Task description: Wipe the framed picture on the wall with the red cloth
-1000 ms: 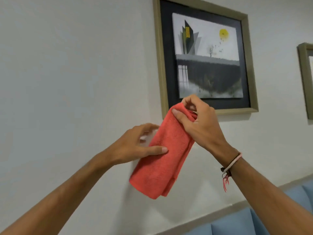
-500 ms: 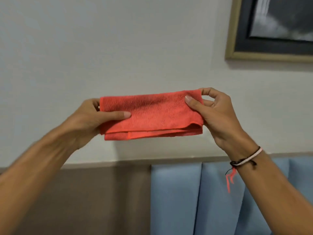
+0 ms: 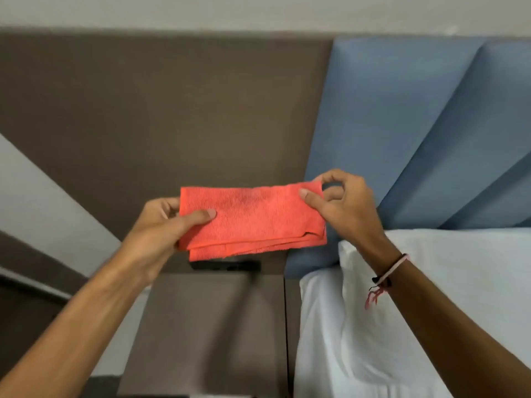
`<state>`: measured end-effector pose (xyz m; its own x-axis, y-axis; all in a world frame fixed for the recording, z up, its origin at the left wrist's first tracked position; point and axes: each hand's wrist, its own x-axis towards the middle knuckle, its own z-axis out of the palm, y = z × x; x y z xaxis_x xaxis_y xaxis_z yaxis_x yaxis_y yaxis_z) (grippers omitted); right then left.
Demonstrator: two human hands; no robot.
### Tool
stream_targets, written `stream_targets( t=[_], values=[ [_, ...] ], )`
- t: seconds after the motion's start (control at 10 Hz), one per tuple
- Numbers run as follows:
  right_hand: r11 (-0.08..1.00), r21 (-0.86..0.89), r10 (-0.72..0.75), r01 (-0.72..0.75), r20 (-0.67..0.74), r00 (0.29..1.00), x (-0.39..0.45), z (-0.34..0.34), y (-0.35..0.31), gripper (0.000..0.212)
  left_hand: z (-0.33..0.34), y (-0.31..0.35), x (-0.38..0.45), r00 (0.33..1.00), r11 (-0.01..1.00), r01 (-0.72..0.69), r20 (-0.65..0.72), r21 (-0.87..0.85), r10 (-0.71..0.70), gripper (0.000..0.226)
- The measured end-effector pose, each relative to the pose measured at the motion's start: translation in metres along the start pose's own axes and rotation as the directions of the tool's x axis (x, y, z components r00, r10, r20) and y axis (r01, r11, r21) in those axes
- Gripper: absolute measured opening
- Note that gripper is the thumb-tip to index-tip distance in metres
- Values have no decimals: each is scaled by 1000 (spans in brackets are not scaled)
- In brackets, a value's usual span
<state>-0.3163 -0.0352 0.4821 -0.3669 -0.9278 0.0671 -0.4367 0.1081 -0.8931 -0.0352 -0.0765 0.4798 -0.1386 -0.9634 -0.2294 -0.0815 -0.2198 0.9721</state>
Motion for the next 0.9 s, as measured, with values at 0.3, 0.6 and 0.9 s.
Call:
stream_targets(
  t=[0.3, 0.6, 0.9],
  values=[
    [599, 191, 681, -778, 389, 620, -77, 153, 216, 40, 32, -276, 19, 910, 908, 406, -139, 104, -391, 32],
    [402, 14, 802, -916, 478, 359, -123, 232, 334, 49, 50, -443, 14, 740, 733, 669, -207, 127, -640, 38],
    [584, -82, 743, -808, 456, 490, -118, 220, 323, 73, 45, -427, 14, 819, 799, 574, -127, 179, -559, 45]
  ],
)
